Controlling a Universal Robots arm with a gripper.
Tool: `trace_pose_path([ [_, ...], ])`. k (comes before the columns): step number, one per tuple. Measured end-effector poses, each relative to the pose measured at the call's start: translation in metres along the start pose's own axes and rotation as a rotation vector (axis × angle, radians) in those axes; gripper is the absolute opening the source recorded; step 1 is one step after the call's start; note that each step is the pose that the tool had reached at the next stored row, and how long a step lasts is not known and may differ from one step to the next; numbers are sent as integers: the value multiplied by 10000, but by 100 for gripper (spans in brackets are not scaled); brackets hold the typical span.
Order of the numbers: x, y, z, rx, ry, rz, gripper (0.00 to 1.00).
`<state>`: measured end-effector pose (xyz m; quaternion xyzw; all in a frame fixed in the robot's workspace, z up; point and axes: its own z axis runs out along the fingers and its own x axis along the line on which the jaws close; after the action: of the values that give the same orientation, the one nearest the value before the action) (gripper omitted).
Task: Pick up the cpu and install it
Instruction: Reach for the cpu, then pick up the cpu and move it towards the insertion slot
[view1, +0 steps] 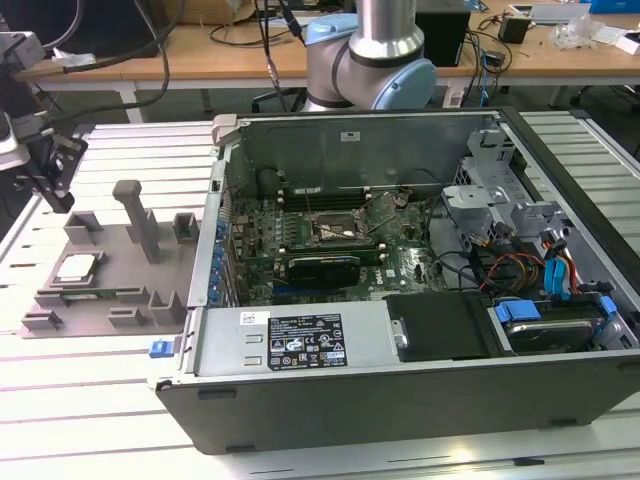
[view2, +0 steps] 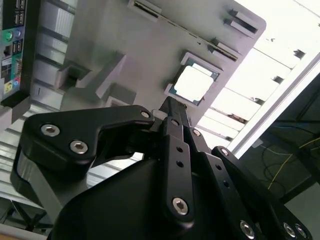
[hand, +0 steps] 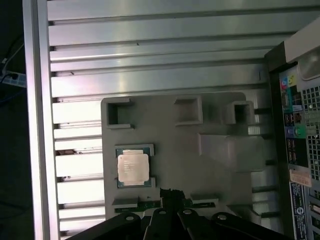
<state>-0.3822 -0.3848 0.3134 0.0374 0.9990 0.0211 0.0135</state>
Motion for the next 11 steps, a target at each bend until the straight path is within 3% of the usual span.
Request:
trace_pose_path([
  [5, 106, -12, 104, -1, 0, 1, 11],
  [11, 123, -15, 127, 0, 1, 1, 11],
])
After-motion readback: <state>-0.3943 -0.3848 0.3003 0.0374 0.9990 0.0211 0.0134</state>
